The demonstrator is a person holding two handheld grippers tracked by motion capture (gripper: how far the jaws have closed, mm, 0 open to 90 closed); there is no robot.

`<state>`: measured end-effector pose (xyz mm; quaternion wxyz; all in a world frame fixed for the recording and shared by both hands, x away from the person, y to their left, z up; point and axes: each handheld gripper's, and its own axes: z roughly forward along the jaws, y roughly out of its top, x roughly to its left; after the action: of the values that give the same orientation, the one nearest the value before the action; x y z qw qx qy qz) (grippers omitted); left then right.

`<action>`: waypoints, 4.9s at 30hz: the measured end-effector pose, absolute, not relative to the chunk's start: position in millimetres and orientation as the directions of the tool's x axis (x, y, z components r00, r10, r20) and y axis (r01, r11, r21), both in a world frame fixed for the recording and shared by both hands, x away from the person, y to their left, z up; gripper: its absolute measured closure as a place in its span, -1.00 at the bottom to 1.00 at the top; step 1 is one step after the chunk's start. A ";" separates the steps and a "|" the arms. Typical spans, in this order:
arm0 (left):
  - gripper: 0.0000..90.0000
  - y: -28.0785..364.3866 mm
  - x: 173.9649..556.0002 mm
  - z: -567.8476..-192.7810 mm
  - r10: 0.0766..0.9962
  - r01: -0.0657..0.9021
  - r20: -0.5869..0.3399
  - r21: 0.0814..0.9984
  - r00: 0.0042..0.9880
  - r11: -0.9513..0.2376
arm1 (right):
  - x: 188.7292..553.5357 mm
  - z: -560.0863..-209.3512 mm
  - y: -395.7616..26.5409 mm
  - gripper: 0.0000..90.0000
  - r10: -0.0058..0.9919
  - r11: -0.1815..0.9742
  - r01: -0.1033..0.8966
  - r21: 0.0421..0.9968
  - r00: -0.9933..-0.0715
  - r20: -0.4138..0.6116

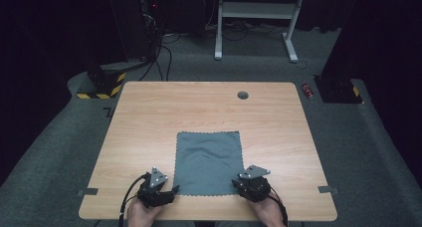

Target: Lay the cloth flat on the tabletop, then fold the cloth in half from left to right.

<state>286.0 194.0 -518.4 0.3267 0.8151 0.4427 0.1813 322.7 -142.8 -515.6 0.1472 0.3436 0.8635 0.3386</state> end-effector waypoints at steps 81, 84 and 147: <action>0.99 178.9 489.7 -504.4 0.909 0.748 -0.071 0.596 0.410 -0.291 | 300.0 -514.2 34.5 0.99 0.374 0.712 0.230 0.663 -0.924 -0.081; 0.99 182.4 489.5 -501.5 0.907 0.748 -0.090 0.603 0.411 -0.279 | 299.1 -510.8 33.3 0.99 0.373 0.704 0.224 0.674 -0.924 -0.082; 0.99 136.0 493.6 -465.4 0.839 0.676 -0.120 0.657 0.531 -0.334 | 290.2 -485.8 -54.9 1.00 0.529 0.529 0.346 0.775 -0.848 0.018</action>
<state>493.6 136.0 -465.4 0.3367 0.8075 0.4689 0.1211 290.2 -54.9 -485.8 0.1105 0.2523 0.8672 0.4148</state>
